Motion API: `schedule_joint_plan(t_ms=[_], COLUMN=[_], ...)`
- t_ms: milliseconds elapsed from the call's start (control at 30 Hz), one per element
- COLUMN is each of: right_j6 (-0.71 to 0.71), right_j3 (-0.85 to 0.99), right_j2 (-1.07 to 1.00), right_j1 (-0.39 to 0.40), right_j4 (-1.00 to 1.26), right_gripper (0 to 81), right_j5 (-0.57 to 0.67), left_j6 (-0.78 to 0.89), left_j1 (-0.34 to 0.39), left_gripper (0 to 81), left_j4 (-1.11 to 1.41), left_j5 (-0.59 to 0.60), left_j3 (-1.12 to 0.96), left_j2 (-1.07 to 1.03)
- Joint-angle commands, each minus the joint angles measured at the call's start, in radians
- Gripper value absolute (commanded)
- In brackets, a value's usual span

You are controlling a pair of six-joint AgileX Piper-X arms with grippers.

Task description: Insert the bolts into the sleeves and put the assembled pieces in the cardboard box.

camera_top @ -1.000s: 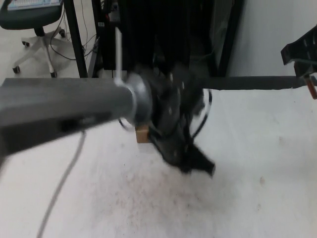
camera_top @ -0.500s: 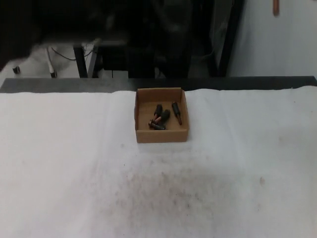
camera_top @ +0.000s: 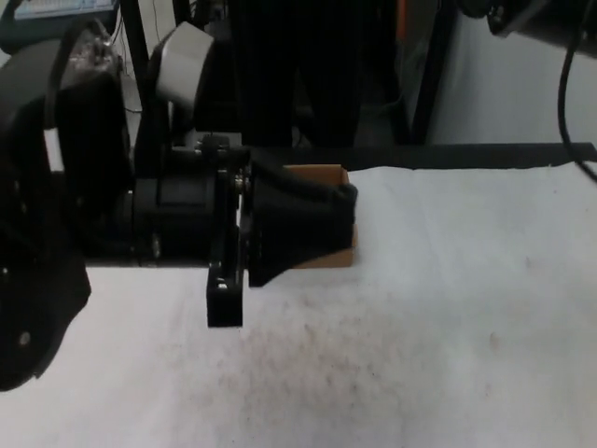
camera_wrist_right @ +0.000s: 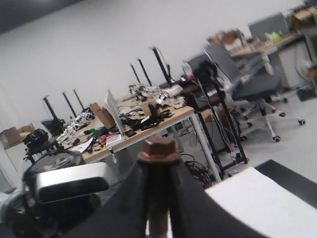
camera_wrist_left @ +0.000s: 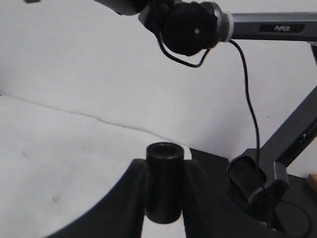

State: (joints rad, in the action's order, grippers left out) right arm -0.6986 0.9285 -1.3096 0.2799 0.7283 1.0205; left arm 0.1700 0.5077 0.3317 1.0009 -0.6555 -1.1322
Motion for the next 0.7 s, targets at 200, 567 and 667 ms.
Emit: schedule_joint_plan(t_ms=[200, 567, 667], right_j6=[-0.065, 0.151, 0.161], right_j3=[-0.160, -0.230, -0.230], right_j2=[0.011, -0.006, -0.006], right_j1=[0.102, 0.231, 0.272], right_j4=[0.474, 0.376, 0.347], right_gripper=[0.8, 0.8, 0.8], right_j5=[-0.205, -0.285, -0.315], left_j6=[0.023, 0.095, 0.108], left_j1=[-0.016, -0.016, -0.016], left_gripper=[0.3, 0.3, 0.3], left_j4=[0.280, 0.436, 0.436], left_j5=[-0.123, -0.130, -0.108], left_j3=[0.062, 0.193, 0.197], left_j2=[0.002, 0.002, 0.002])
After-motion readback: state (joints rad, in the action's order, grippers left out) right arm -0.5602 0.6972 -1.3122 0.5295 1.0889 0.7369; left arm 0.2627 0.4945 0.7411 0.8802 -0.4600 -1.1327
